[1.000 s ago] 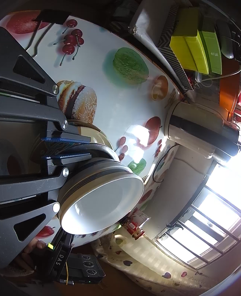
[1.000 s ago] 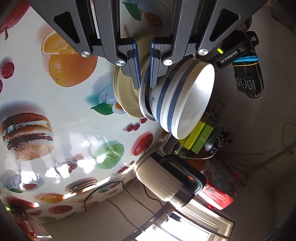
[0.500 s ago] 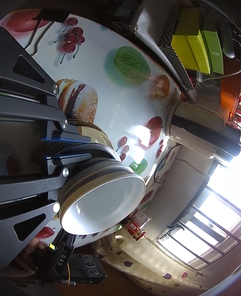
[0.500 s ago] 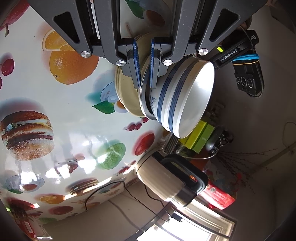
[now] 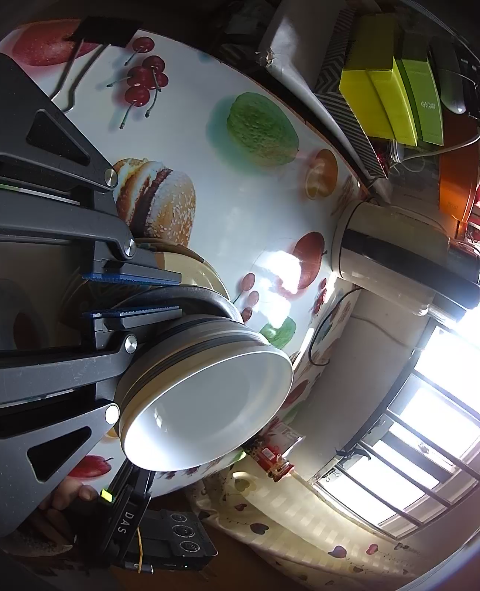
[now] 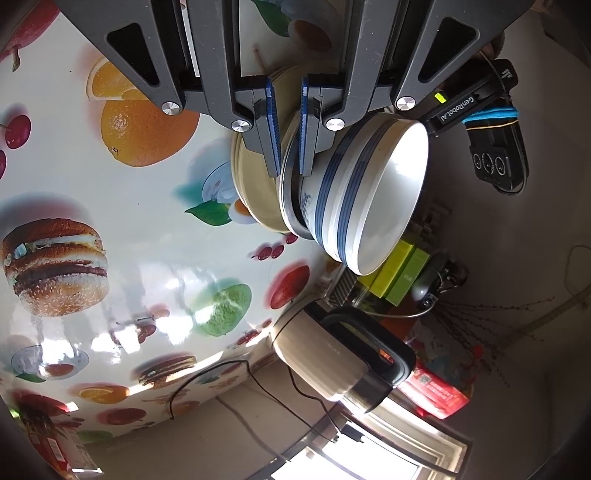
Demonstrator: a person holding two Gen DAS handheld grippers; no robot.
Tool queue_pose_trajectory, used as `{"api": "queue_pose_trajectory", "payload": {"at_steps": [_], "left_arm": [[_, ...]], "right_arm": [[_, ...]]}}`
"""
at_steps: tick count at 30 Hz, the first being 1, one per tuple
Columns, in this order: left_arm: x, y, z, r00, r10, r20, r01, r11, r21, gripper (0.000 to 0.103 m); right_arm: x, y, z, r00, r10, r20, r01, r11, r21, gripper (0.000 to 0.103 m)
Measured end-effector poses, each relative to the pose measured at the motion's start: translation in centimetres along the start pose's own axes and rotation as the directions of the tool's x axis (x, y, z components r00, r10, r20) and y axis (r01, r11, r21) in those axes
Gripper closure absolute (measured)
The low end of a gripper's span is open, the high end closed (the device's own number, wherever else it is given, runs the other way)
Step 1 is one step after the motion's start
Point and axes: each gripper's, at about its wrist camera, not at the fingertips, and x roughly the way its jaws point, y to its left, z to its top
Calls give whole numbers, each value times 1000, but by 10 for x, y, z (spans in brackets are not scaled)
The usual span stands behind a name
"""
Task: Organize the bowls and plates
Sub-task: 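Lower the bowl stack onto the cream plate stack with both grippers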
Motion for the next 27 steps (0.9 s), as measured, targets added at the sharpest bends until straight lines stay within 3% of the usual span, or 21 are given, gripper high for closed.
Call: {"api": "queue_pose_trajectory", "payload": {"at_steps": [20, 27], "left_arm": [[1, -1, 0, 1000, 24, -2, -24, 1000, 10, 91], [-3, 0, -1, 999, 43, -4, -43, 999, 8, 79]], "right_arm": [[-2, 3, 1, 1000, -30, 6, 30, 999, -27, 90], [-4, 4, 0, 999, -51, 10, 51, 998, -34, 87]]}}
